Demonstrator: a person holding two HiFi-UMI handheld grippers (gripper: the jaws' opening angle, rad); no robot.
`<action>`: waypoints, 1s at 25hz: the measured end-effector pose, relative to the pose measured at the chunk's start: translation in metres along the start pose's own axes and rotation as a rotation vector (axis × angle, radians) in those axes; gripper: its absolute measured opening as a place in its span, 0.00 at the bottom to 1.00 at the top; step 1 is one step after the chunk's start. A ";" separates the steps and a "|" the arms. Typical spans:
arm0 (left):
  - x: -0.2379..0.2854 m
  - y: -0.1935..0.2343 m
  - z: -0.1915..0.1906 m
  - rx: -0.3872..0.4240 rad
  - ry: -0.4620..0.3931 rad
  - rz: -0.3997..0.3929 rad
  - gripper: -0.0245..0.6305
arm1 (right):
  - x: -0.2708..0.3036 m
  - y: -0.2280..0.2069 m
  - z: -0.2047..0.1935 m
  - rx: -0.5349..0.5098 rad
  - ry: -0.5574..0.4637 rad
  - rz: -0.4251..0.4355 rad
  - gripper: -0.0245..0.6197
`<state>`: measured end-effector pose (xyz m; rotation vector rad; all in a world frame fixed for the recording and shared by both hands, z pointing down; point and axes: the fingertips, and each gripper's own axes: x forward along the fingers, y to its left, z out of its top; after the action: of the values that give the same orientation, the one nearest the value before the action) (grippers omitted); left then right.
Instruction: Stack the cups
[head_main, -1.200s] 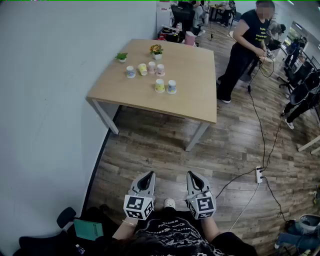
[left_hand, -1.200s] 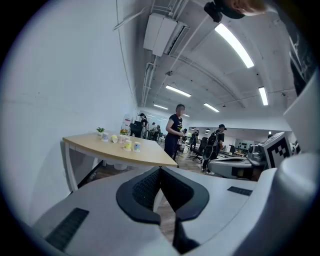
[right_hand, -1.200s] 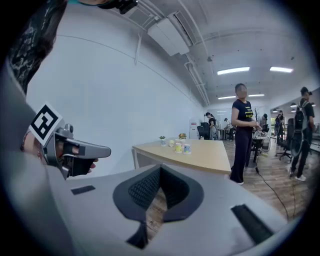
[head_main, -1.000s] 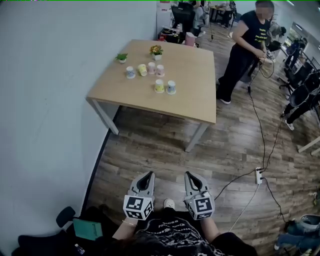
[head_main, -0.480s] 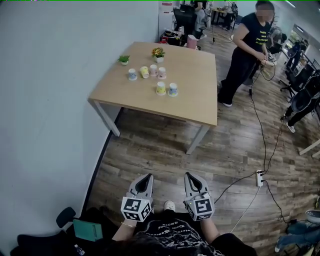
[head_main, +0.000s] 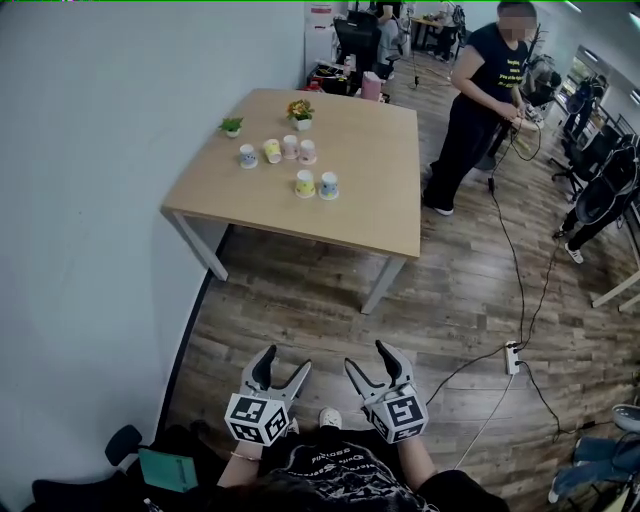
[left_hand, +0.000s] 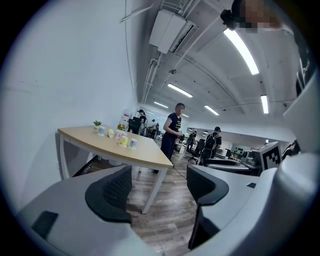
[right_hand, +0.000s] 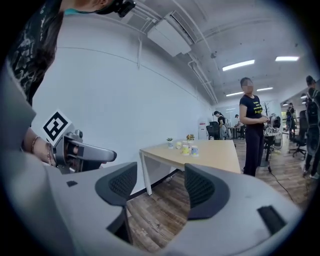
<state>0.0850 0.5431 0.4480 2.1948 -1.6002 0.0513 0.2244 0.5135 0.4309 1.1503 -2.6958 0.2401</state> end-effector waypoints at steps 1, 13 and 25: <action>0.004 -0.002 0.002 0.000 -0.004 0.000 0.58 | 0.000 -0.003 0.000 -0.006 0.004 0.005 0.52; 0.052 -0.015 -0.001 -0.011 0.005 0.004 0.60 | 0.008 -0.056 -0.006 0.005 0.005 -0.017 0.52; 0.103 0.037 0.020 0.003 0.003 -0.058 0.60 | 0.085 -0.072 0.000 0.019 0.029 -0.035 0.52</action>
<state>0.0817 0.4334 0.4690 2.2412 -1.5356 0.0398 0.2190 0.4050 0.4574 1.1889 -2.6518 0.2753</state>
